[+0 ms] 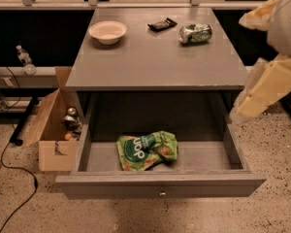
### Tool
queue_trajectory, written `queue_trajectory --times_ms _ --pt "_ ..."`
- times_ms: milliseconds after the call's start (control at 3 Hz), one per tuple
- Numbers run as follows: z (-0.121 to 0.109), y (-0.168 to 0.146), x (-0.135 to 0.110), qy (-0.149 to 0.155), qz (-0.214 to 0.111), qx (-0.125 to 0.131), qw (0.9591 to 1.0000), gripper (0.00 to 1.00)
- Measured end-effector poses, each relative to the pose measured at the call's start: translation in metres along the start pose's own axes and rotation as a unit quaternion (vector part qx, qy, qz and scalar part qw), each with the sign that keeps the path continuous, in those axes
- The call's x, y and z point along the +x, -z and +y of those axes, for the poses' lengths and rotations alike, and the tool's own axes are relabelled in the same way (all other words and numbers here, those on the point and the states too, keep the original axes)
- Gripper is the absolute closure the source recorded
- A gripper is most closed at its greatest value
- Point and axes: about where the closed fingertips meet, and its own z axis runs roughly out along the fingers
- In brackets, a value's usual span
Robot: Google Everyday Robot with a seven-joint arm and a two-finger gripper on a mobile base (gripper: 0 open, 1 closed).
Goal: Pick green rice chip bag from top drawer and place on counter
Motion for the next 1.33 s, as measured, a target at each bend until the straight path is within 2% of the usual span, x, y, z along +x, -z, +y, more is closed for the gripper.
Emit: queue_trajectory --times_ms 333,667,1000,1333 --pt "0.014 -0.050 0.006 -0.025 -0.027 -0.042 0.9984 0.00" --pt "0.014 -0.050 0.006 -0.025 -0.027 -0.042 0.9984 0.00" --pt "0.022 -0.072 0.005 -0.023 -0.036 -0.058 0.9974 0.00" --pt "0.040 -0.123 0.003 -0.027 -0.050 -0.099 0.9934 0.00"
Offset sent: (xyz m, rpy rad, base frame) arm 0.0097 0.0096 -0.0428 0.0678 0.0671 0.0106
